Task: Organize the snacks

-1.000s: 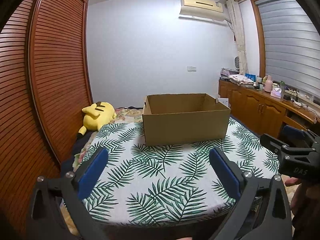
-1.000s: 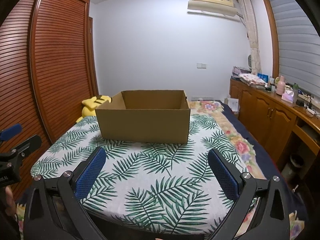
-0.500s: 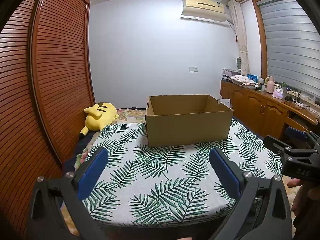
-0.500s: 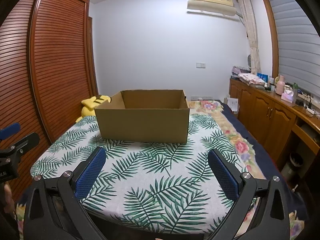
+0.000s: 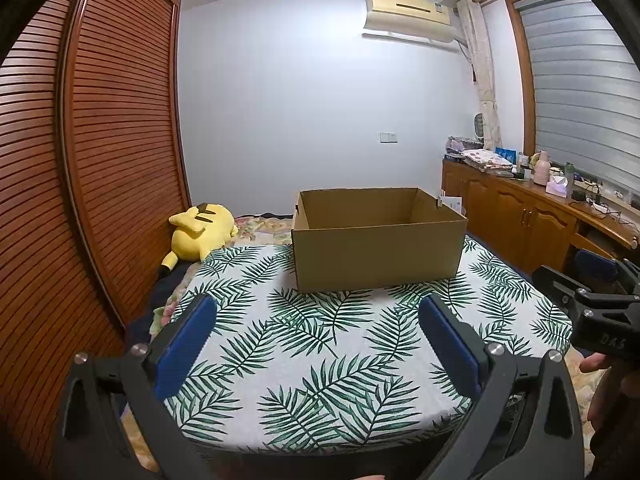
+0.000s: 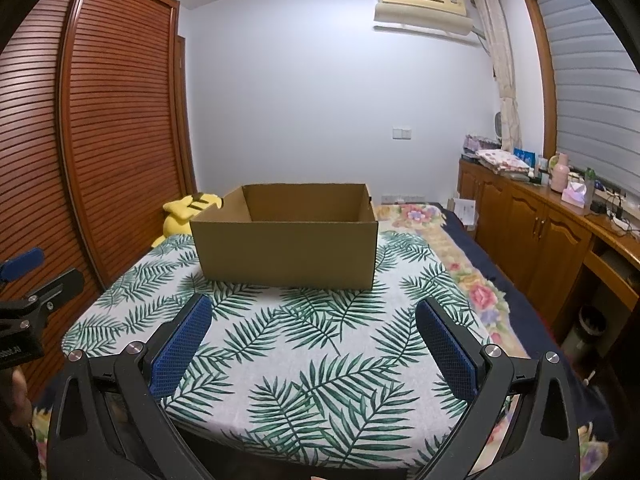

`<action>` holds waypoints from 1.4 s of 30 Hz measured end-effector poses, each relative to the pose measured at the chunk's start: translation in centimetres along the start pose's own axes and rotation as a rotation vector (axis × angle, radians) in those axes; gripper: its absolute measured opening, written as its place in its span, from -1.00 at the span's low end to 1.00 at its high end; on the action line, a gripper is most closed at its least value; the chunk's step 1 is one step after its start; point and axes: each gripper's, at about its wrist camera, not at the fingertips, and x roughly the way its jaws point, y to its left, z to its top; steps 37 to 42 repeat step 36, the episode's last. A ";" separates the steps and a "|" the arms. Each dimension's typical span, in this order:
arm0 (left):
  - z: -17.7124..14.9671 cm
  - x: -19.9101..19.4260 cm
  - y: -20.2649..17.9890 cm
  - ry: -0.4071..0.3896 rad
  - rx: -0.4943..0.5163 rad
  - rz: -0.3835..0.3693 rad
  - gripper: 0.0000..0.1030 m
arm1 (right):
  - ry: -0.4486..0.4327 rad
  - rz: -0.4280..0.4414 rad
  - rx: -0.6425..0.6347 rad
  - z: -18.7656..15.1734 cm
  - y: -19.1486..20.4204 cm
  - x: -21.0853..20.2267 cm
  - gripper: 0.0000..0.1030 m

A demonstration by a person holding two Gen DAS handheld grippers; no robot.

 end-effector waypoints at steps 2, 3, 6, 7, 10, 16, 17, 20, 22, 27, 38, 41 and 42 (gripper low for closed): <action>0.0 0.0 0.0 -0.002 0.001 0.002 0.98 | -0.002 0.000 0.002 0.1 0.0 0.0 1.00; 0.0 0.0 0.1 -0.003 0.001 0.002 0.98 | -0.003 0.000 0.001 0.1 0.0 -0.1 1.00; 0.0 0.0 0.1 -0.005 0.001 0.004 0.98 | -0.003 -0.001 0.000 0.1 0.0 -0.2 1.00; 0.0 0.0 0.1 -0.006 0.002 0.006 0.98 | -0.003 -0.002 -0.001 0.1 0.0 -0.2 1.00; -0.1 0.0 0.0 -0.005 0.005 0.008 0.98 | -0.002 -0.002 -0.001 0.0 0.1 -0.3 1.00; -0.2 -0.1 0.0 -0.004 0.004 0.009 0.98 | 0.000 0.000 0.002 -0.1 0.1 -0.4 1.00; -0.2 -0.1 0.0 -0.004 0.004 0.009 0.98 | 0.001 0.002 0.004 -0.1 0.1 -0.4 1.00; -0.1 0.0 0.0 -0.006 0.003 0.009 0.98 | 0.001 0.000 0.004 -0.1 0.1 -0.3 1.00; -0.2 0.0 0.0 -0.006 0.004 0.009 0.98 | 0.001 0.002 0.006 -0.1 0.0 -0.3 1.00; -0.2 -0.1 0.0 -0.006 0.004 0.009 0.98 | 0.001 0.002 0.005 -0.1 0.0 -0.3 1.00; -0.2 -0.2 0.0 -0.006 0.005 0.010 0.98 | 0.000 -0.002 0.005 -0.2 0.0 -0.2 1.00; -0.2 -0.2 0.0 -0.006 0.005 0.010 0.98 | 0.000 -0.002 0.005 -0.2 0.0 -0.2 1.00; -0.2 -0.2 0.0 -0.006 0.005 0.010 0.98 | 0.000 -0.002 0.005 -0.2 0.0 -0.2 1.00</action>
